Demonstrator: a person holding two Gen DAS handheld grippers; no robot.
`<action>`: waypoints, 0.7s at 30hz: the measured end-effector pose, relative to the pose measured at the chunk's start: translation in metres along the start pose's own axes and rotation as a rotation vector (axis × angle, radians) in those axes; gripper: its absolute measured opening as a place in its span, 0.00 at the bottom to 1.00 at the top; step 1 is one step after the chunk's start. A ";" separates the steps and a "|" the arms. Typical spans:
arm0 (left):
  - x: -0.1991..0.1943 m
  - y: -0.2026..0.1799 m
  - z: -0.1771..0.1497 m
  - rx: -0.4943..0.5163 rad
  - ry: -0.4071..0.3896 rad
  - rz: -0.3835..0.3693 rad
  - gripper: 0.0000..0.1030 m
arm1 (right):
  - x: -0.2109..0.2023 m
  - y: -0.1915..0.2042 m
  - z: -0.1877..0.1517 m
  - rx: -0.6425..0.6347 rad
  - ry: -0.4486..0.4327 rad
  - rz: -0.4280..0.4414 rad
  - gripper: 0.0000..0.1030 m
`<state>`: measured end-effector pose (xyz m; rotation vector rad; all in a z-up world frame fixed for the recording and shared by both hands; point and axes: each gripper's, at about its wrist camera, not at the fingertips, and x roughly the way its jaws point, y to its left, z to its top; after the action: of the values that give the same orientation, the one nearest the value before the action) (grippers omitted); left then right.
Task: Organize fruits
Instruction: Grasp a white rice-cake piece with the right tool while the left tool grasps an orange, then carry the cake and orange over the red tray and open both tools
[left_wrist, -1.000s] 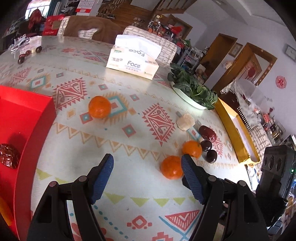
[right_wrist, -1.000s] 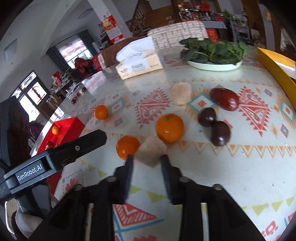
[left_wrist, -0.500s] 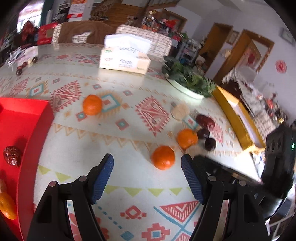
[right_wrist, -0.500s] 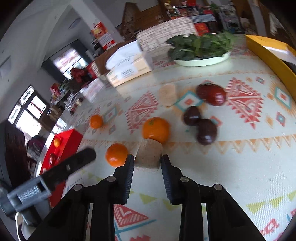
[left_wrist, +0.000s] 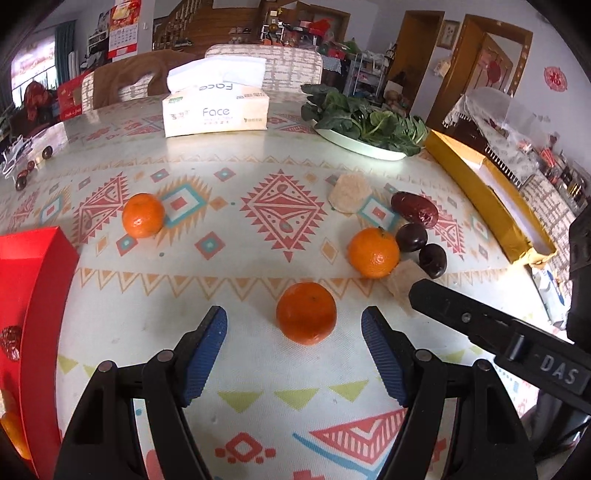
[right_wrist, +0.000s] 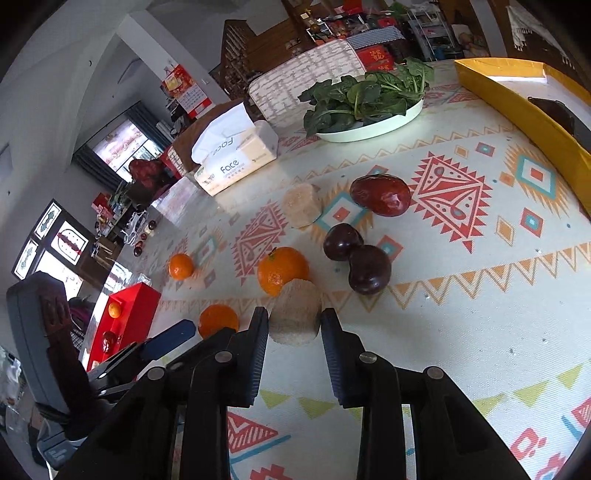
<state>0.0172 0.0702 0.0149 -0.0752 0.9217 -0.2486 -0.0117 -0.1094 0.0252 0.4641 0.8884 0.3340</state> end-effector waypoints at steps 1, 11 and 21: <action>0.000 -0.001 0.000 0.005 -0.007 0.000 0.70 | 0.000 -0.001 0.000 0.001 0.000 0.000 0.32; -0.006 -0.004 0.000 0.020 -0.036 -0.013 0.30 | -0.003 -0.003 0.001 0.014 -0.014 0.003 0.32; -0.061 0.020 -0.010 -0.060 -0.125 -0.031 0.30 | -0.006 -0.004 -0.001 0.025 -0.022 0.076 0.32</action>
<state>-0.0223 0.1043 0.0527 -0.1588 0.8043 -0.2426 -0.0157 -0.1148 0.0264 0.5253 0.8555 0.3870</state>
